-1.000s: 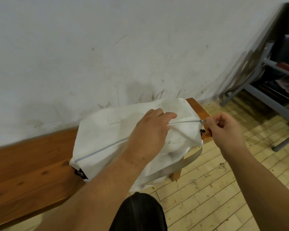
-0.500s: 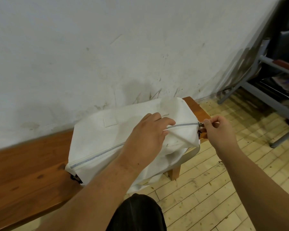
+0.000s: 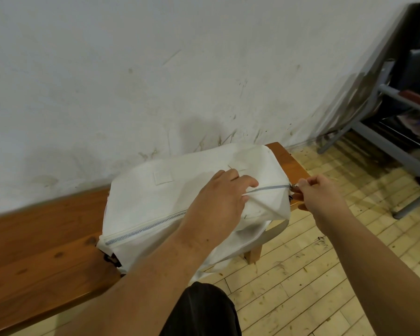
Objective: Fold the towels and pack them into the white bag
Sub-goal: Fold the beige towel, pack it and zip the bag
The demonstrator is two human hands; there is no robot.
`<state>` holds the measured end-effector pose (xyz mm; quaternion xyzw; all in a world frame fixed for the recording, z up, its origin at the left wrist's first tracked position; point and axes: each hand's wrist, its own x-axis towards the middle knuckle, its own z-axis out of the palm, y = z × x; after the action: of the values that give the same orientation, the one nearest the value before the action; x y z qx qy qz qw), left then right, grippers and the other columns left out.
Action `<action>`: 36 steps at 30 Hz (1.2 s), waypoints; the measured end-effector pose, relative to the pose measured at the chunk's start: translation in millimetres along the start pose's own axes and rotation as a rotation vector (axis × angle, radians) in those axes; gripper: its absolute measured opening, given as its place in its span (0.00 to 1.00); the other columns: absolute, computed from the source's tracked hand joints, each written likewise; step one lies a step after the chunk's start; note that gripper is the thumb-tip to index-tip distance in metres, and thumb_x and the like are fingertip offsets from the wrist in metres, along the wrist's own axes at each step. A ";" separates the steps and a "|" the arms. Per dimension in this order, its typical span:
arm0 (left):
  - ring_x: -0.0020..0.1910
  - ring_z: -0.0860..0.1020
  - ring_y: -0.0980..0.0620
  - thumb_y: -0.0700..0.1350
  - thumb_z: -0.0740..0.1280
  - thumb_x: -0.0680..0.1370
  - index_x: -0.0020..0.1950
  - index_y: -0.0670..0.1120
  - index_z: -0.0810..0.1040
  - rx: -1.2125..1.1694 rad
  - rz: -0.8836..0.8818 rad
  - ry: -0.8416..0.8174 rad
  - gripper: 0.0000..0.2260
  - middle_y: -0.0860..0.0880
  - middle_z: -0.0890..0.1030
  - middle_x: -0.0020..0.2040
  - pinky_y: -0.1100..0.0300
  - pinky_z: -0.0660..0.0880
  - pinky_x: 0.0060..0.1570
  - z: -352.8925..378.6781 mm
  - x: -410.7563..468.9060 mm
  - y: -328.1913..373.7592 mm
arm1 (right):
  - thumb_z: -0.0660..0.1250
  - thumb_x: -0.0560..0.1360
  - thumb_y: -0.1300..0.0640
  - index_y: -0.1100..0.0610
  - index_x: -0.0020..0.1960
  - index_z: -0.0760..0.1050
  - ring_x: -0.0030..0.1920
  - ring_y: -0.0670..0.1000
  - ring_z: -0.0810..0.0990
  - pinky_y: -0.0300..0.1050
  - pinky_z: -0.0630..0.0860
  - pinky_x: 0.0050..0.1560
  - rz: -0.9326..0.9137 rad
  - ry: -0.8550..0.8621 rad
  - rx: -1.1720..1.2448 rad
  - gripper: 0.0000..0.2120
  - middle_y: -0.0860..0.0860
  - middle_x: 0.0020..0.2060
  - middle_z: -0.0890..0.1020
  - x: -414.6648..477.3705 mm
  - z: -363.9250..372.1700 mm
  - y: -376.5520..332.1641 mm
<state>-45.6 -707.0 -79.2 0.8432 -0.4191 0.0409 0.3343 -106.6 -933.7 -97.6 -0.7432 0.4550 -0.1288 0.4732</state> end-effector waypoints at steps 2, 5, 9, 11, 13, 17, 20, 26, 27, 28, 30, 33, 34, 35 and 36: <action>0.52 0.72 0.56 0.42 0.66 0.80 0.64 0.53 0.78 0.001 -0.001 -0.016 0.13 0.55 0.75 0.52 0.62 0.74 0.53 1.8 -0.7 -0.3 | 0.62 0.84 0.55 0.58 0.54 0.74 0.51 0.56 0.83 0.51 0.80 0.45 0.054 -0.072 0.107 0.07 0.56 0.52 0.83 -3.7 -1.2 0.5; 0.53 0.70 0.57 0.42 0.66 0.81 0.64 0.53 0.78 0.011 0.001 -0.048 0.12 0.55 0.74 0.53 0.61 0.75 0.53 4.0 -2.3 -1.7 | 0.63 0.83 0.54 0.56 0.48 0.75 0.45 0.52 0.80 0.51 0.78 0.43 -0.130 -0.047 -0.046 0.07 0.55 0.48 0.82 -15.0 -0.4 0.7; 0.53 0.70 0.56 0.42 0.65 0.82 0.64 0.53 0.79 0.014 -0.008 -0.053 0.12 0.55 0.74 0.53 0.60 0.75 0.54 4.5 -2.1 -2.2 | 0.64 0.82 0.52 0.50 0.48 0.75 0.46 0.46 0.76 0.41 0.73 0.41 -0.371 0.026 -0.208 0.06 0.46 0.45 0.78 -39.6 10.1 -5.6; 0.54 0.71 0.55 0.42 0.65 0.82 0.64 0.52 0.78 0.011 -0.013 -0.056 0.12 0.54 0.75 0.53 0.58 0.75 0.54 4.3 -2.2 -2.8 | 0.63 0.82 0.51 0.50 0.48 0.75 0.47 0.44 0.75 0.40 0.71 0.41 -0.398 0.012 -0.226 0.06 0.45 0.46 0.77 -45.1 15.0 -2.2; 0.55 0.72 0.55 0.42 0.66 0.82 0.65 0.52 0.78 0.008 -0.010 -0.061 0.12 0.54 0.75 0.53 0.58 0.76 0.54 4.2 -3.1 -3.1 | 0.62 0.83 0.49 0.50 0.47 0.75 0.47 0.44 0.75 0.42 0.72 0.41 -0.372 0.010 -0.227 0.08 0.46 0.47 0.78 -44.2 15.7 3.5; 0.54 0.72 0.55 0.43 0.66 0.81 0.64 0.52 0.78 0.007 -0.006 -0.062 0.12 0.54 0.75 0.53 0.58 0.76 0.54 5.8 -4.6 -3.1 | 0.59 0.84 0.49 0.53 0.48 0.75 0.48 0.49 0.77 0.48 0.75 0.45 -0.284 -0.052 -0.192 0.11 0.46 0.46 0.79 -41.8 10.2 2.8; 0.54 0.72 0.55 0.43 0.66 0.81 0.64 0.53 0.78 0.006 -0.011 -0.057 0.12 0.54 0.75 0.53 0.57 0.76 0.54 7.1 -4.6 -4.9 | 0.58 0.85 0.49 0.56 0.48 0.75 0.45 0.51 0.77 0.46 0.73 0.40 -0.228 -0.130 -0.139 0.14 0.51 0.46 0.81 -41.0 3.9 -3.2; 0.54 0.71 0.56 0.43 0.66 0.81 0.64 0.53 0.78 0.006 -0.006 -0.058 0.12 0.55 0.74 0.52 0.56 0.76 0.53 9.4 -5.7 -4.8 | 0.57 0.85 0.49 0.56 0.47 0.75 0.44 0.54 0.75 0.48 0.69 0.41 -0.174 -0.259 -0.201 0.15 0.57 0.49 0.82 -31.3 -11.0 -6.9; 0.53 0.72 0.56 0.43 0.66 0.81 0.64 0.53 0.78 0.004 -0.002 -0.055 0.12 0.55 0.74 0.52 0.56 0.77 0.53 9.8 -5.9 -5.1 | 0.57 0.85 0.49 0.56 0.48 0.75 0.45 0.53 0.74 0.47 0.68 0.41 -0.143 -0.291 -0.186 0.14 0.57 0.50 0.82 -29.7 -13.2 -6.9; 0.53 0.72 0.56 0.42 0.66 0.81 0.64 0.53 0.78 0.000 0.002 -0.051 0.12 0.55 0.74 0.52 0.57 0.77 0.53 10.1 -6.1 -5.3 | 0.57 0.85 0.50 0.56 0.49 0.75 0.45 0.52 0.74 0.46 0.68 0.42 -0.118 -0.321 -0.164 0.14 0.56 0.51 0.81 -29.2 -14.7 -7.3; 0.53 0.71 0.57 0.43 0.66 0.81 0.63 0.53 0.78 -0.002 0.006 -0.046 0.12 0.56 0.73 0.51 0.58 0.77 0.53 10.2 -6.0 -5.7 | 0.57 0.85 0.50 0.57 0.49 0.76 0.46 0.52 0.74 0.46 0.69 0.42 -0.119 -0.330 -0.121 0.14 0.56 0.52 0.81 -28.6 -15.4 -5.3; 0.53 0.71 0.57 0.43 0.66 0.81 0.63 0.54 0.77 -0.005 0.007 -0.045 0.12 0.57 0.73 0.51 0.58 0.76 0.52 8.9 -4.8 -5.5 | 0.58 0.85 0.49 0.57 0.48 0.76 0.40 0.50 0.74 0.44 0.69 0.39 -0.240 -0.247 -0.159 0.15 0.54 0.47 0.82 -30.9 -13.0 1.5; 0.52 0.71 0.57 0.43 0.66 0.81 0.63 0.54 0.78 -0.005 0.010 -0.045 0.12 0.57 0.73 0.51 0.58 0.76 0.52 8.4 -4.1 -5.6 | 0.58 0.85 0.49 0.55 0.47 0.76 0.38 0.49 0.74 0.43 0.69 0.38 -0.292 -0.214 -0.201 0.14 0.52 0.44 0.82 -32.5 -12.2 3.2; 0.52 0.71 0.57 0.43 0.66 0.81 0.63 0.54 0.78 -0.002 0.014 -0.045 0.12 0.56 0.73 0.51 0.58 0.77 0.52 8.1 -3.6 -5.5 | 0.58 0.84 0.49 0.53 0.46 0.75 0.36 0.48 0.74 0.43 0.69 0.36 -0.337 -0.184 -0.248 0.14 0.50 0.42 0.82 -33.5 -11.8 4.5; 0.52 0.72 0.57 0.43 0.66 0.81 0.63 0.53 0.78 -0.002 0.014 -0.047 0.12 0.56 0.74 0.51 0.58 0.77 0.52 7.8 -3.2 -5.6 | 0.58 0.84 0.48 0.52 0.45 0.75 0.35 0.48 0.74 0.43 0.69 0.36 -0.374 -0.160 -0.290 0.13 0.47 0.41 0.81 -35.0 -12.2 4.8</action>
<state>-45.2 -707.1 -89.4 0.8407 -0.4327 0.0232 0.3248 -136.1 -913.6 -86.8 -0.8824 0.2845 -0.0883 0.3642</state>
